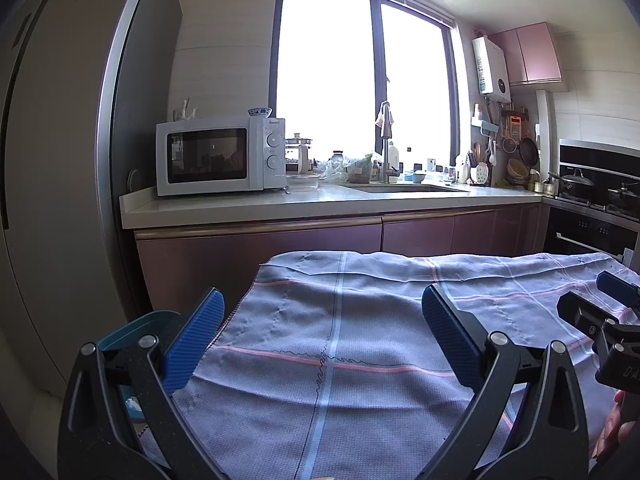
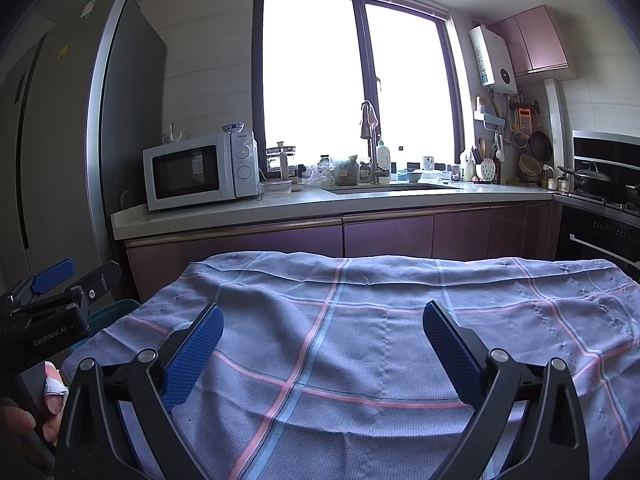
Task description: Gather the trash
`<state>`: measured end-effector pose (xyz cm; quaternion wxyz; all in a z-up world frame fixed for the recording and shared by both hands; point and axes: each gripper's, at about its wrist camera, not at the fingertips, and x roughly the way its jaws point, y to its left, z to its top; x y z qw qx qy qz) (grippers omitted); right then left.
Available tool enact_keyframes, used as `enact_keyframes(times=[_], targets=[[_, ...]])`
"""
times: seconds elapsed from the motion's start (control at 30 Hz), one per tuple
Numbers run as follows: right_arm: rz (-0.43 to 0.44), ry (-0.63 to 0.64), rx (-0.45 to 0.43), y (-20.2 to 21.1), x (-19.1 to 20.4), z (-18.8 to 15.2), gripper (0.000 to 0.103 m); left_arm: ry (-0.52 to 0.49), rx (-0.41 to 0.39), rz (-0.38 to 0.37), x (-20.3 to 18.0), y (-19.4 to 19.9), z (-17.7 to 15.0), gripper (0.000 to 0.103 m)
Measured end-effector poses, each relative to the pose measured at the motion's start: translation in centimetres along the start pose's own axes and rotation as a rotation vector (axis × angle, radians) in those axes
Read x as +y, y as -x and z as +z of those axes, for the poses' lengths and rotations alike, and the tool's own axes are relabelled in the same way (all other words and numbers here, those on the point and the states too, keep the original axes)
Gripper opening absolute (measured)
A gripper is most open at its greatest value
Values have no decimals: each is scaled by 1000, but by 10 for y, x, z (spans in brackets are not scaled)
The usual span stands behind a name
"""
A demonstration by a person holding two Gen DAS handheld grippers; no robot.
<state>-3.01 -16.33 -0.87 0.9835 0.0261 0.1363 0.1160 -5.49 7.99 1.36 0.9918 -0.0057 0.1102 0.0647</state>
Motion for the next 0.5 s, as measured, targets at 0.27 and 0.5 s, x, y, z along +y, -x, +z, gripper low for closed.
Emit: enact_keyframes(times=[0.27, 0.5], targets=[[-4, -9, 8, -1, -3, -2, 97, -6, 21, -9, -3, -6, -2, 97], [-45, -26, 78, -12, -28, -2, 97, 22, 241, -48, 2, -63, -4, 97]])
